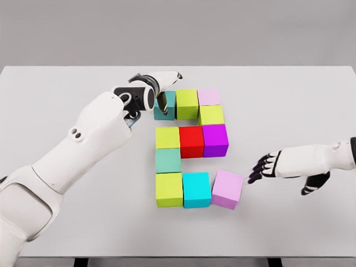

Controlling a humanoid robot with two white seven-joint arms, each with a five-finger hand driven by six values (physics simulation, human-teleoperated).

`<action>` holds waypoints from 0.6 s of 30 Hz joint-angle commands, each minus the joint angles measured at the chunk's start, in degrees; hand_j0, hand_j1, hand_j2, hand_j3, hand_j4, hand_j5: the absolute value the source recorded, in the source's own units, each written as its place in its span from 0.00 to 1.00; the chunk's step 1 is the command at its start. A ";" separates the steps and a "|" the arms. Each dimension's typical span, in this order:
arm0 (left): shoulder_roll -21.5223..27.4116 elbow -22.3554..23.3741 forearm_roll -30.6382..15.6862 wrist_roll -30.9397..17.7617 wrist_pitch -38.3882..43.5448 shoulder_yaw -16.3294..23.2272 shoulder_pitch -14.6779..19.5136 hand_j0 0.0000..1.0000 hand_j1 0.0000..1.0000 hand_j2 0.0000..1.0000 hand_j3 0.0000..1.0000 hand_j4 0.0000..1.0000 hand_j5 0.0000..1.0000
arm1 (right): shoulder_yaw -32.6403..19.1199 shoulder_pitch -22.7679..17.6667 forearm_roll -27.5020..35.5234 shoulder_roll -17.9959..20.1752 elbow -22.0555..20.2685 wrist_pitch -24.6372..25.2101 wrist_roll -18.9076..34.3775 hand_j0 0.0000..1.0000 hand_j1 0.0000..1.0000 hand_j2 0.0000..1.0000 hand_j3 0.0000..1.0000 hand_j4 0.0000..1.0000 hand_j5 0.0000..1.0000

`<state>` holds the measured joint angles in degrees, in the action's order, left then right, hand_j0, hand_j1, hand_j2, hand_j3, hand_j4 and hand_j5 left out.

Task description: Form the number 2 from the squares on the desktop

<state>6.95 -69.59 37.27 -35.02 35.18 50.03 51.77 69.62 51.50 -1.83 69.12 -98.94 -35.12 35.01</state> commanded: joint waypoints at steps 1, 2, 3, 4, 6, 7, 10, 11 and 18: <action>-0.01 -0.20 0.44 0.02 -0.18 -0.02 0.00 0.99 0.99 0.99 0.99 0.99 0.99 | 0.17 0.00 0.16 -0.21 1.82 0.12 -0.01 1.00 1.00 1.00 1.00 1.00 1.00; -0.01 -0.20 0.44 0.02 -0.18 -0.02 0.00 0.99 0.99 0.99 0.99 0.99 0.99 | 0.52 -0.26 0.08 -0.39 2.79 0.12 -0.01 1.00 1.00 1.00 1.00 1.00 1.00; -0.01 -0.20 0.44 0.02 -0.18 -0.02 0.00 0.99 0.99 0.99 0.99 0.99 0.99 | 0.52 -0.44 -0.54 -0.83 3.49 0.12 -0.01 1.00 1.00 1.00 1.00 1.00 1.00; -0.01 -0.20 0.44 0.02 -0.18 -0.02 0.00 0.99 0.99 0.99 0.99 0.99 0.99 | 0.52 -0.44 -0.54 -1.18 3.93 0.12 -0.01 1.00 1.00 1.00 1.00 1.00 1.00; -0.09 -0.20 0.79 0.02 -0.18 -0.02 0.00 0.99 0.99 0.99 0.99 0.99 0.99 | 0.52 -0.35 -0.63 -1.45 4.46 0.12 -0.01 1.00 1.00 1.00 1.00 1.00 1.00; -0.09 -0.20 0.79 0.02 -0.18 -0.02 0.00 0.99 0.99 0.99 0.99 0.99 0.99 | 0.52 -0.35 -0.63 -1.45 4.46 0.12 -0.01 1.00 1.00 1.00 1.00 1.00 1.00; -0.09 -0.20 0.79 0.02 -0.18 0.07 0.00 0.99 0.99 0.99 0.99 0.99 0.99 | 0.52 -0.44 -0.72 -2.68 4.46 0.12 -0.01 1.00 1.00 1.00 1.00 1.00 1.00; -0.09 -0.20 1.40 0.02 -0.28 -0.02 0.00 0.99 0.99 0.99 0.99 0.99 0.99 | 0.52 -0.44 -1.07 -3.20 4.37 0.12 -0.01 1.00 1.00 1.00 1.00 1.00 1.00; -0.45 -0.20 2.37 0.02 -0.90 -0.02 0.00 0.99 0.99 0.99 0.99 0.99 0.99 | 0.52 -0.35 -1.07 -4.43 4.20 0.12 -0.01 1.00 1.00 1.00 1.00 1.00 1.00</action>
<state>6.53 -69.78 39.08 -35.03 34.55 50.03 51.68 70.17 51.15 -3.20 65.22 -94.67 -35.12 35.01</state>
